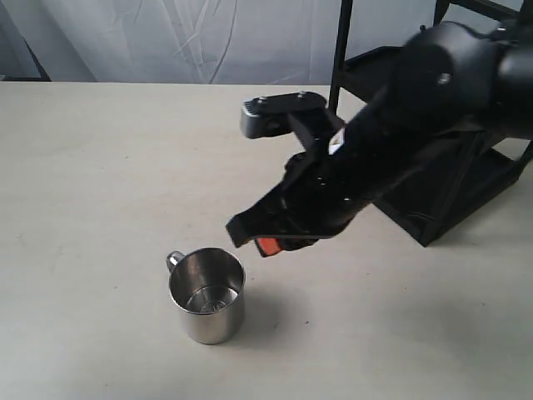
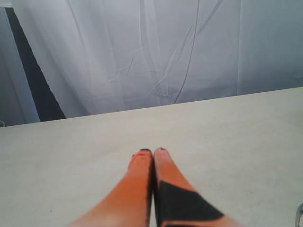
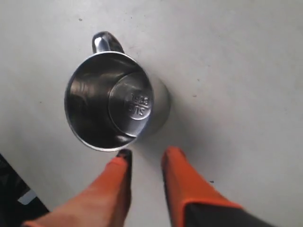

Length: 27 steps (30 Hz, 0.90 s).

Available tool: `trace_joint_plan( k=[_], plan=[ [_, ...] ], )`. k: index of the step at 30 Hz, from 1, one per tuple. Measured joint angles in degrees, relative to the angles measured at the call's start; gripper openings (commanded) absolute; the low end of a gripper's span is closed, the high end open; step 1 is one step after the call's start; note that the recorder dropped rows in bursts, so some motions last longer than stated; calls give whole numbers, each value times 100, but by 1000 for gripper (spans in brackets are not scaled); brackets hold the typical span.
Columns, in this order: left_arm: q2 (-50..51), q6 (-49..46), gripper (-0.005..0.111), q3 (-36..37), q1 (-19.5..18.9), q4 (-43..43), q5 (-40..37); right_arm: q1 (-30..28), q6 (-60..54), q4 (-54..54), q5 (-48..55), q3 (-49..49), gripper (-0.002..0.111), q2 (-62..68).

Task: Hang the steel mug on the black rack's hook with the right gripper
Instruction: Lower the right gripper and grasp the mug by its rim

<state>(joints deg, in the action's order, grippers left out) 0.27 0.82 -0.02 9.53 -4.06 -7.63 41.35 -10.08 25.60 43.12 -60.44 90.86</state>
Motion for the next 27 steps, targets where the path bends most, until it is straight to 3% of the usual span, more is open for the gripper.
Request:
trace_joint_plan(
  k=[2, 9, 19, 22, 24, 25, 27],
  plan=[
    [0, 0, 2, 0, 0, 0, 0, 62, 74, -65, 105, -314, 58, 361],
    [0, 0, 2, 0, 0, 0, 0, 87, 207, -373, 386, -1003, 54, 1216],
    [0, 0, 2, 0, 0, 0, 0, 87, 207, -444, 317, -1033, 53, 1804],
    [0, 0, 2, 0, 0, 0, 0, 87, 207, -430, 115, -1043, 36, 1971],
    [0, 0, 2, 0, 0, 0, 0, 87, 207, -373, 48, -1043, 8, 2056],
    [0, 0, 2, 0, 0, 0, 0, 87, 207, -346, 34, -1043, 0, 2082],
    [0, 0, 2, 0, 0, 0, 0, 87, 222, -309, 7, -1043, 0, 2104]
  ],
)
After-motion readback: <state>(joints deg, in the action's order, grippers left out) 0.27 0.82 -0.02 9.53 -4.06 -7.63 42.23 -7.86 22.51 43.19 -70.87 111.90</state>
